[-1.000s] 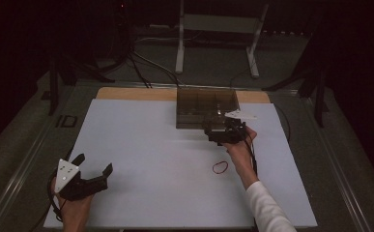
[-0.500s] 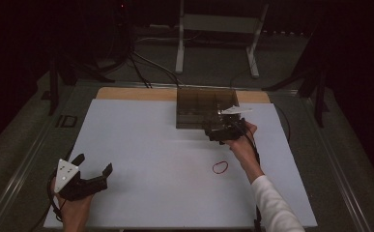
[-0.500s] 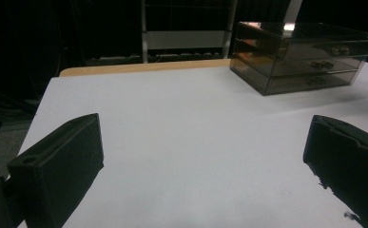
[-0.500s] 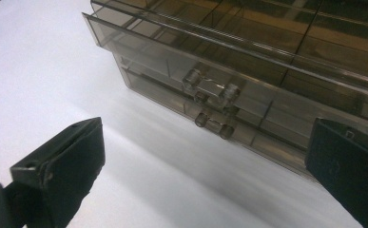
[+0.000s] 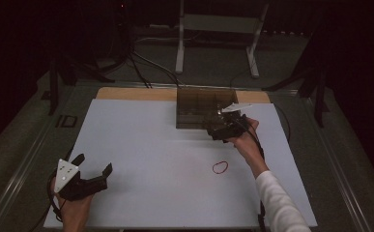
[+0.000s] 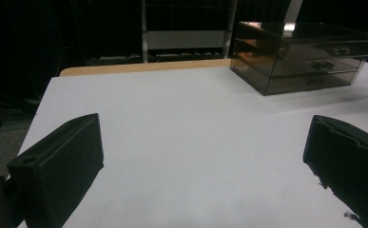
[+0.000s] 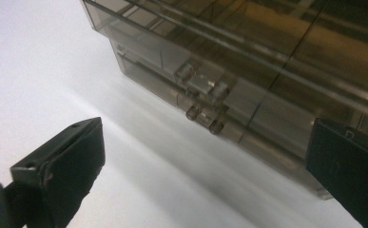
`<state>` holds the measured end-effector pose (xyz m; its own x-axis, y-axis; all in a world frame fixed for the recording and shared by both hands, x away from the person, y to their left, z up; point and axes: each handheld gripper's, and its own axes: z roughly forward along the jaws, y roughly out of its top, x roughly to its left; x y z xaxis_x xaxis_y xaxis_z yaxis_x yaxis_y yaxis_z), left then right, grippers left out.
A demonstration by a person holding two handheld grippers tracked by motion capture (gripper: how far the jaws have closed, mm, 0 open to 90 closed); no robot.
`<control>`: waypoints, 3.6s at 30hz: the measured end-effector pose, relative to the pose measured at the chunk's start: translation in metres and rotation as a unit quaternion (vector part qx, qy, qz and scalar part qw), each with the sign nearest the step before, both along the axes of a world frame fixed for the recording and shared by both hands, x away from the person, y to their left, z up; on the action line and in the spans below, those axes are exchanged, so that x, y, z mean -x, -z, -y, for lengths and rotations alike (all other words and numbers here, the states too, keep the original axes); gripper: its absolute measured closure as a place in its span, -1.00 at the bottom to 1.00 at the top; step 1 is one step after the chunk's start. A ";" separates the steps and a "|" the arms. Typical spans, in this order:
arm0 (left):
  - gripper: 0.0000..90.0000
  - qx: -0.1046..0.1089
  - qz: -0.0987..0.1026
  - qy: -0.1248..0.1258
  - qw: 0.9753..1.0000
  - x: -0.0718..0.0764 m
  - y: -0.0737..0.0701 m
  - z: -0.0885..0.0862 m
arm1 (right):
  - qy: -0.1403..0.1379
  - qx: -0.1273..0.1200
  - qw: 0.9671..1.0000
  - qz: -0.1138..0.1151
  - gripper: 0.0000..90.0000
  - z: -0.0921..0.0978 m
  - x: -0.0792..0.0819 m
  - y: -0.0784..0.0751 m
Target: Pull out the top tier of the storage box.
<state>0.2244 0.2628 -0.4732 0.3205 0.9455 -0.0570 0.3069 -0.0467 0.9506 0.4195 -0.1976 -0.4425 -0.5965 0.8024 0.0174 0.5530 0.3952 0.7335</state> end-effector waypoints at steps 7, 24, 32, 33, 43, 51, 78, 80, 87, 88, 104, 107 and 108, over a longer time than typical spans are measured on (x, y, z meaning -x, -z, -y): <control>-0.97 0.000 0.000 0.001 1.000 0.000 0.000 0.000 | -0.024 0.013 1.000 0.008 -1.00 0.000 -0.005 -0.009; -0.97 -0.002 -0.001 0.002 1.000 0.000 0.000 0.001 | -0.096 0.021 0.994 0.046 -0.95 -0.001 -0.018 -0.016; -0.98 0.000 -0.001 0.003 1.000 -0.001 0.001 0.000 | -0.100 0.026 0.994 0.047 -0.94 -0.005 -0.025 -0.008; -0.97 0.000 -0.001 0.003 1.000 -0.001 0.001 0.000 | -0.103 0.028 0.993 0.048 -0.94 -0.006 -0.026 -0.007; -0.97 0.001 0.000 0.002 1.000 0.000 0.000 -0.001 | -0.117 0.040 0.991 0.044 -0.89 -0.014 -0.029 -0.004; -0.97 0.002 -0.001 0.003 1.000 0.000 0.001 0.000 | -0.131 0.058 0.989 0.043 -0.85 -0.016 -0.026 -0.001; -0.97 0.001 -0.002 0.003 1.000 -0.001 0.001 0.000 | -0.121 0.091 0.988 0.034 -0.43 -0.025 -0.023 -0.005; -0.97 0.001 -0.002 0.003 1.000 0.000 0.001 -0.001 | -0.120 0.102 0.987 0.041 -0.37 -0.029 -0.023 -0.003; -0.97 0.002 -0.002 0.003 1.000 -0.001 0.001 -0.001 | -0.122 0.112 0.985 0.045 -0.19 -0.029 -0.023 -0.003; -0.97 0.003 -0.001 0.003 1.000 -0.001 0.001 -0.001 | -0.122 0.113 0.985 0.044 -0.14 -0.028 -0.023 -0.003; -0.97 0.003 -0.001 0.002 1.000 -0.001 0.001 -0.001 | -0.122 0.133 0.983 0.044 -0.02 -0.031 -0.026 0.004; -0.97 0.003 -0.001 0.002 1.000 -0.001 0.001 -0.001 | -0.121 0.131 0.983 0.045 0.03 -0.033 -0.027 0.005; -0.97 0.003 -0.001 0.002 1.000 -0.001 0.001 -0.001 | -0.118 0.129 0.984 0.046 0.06 -0.033 -0.027 0.005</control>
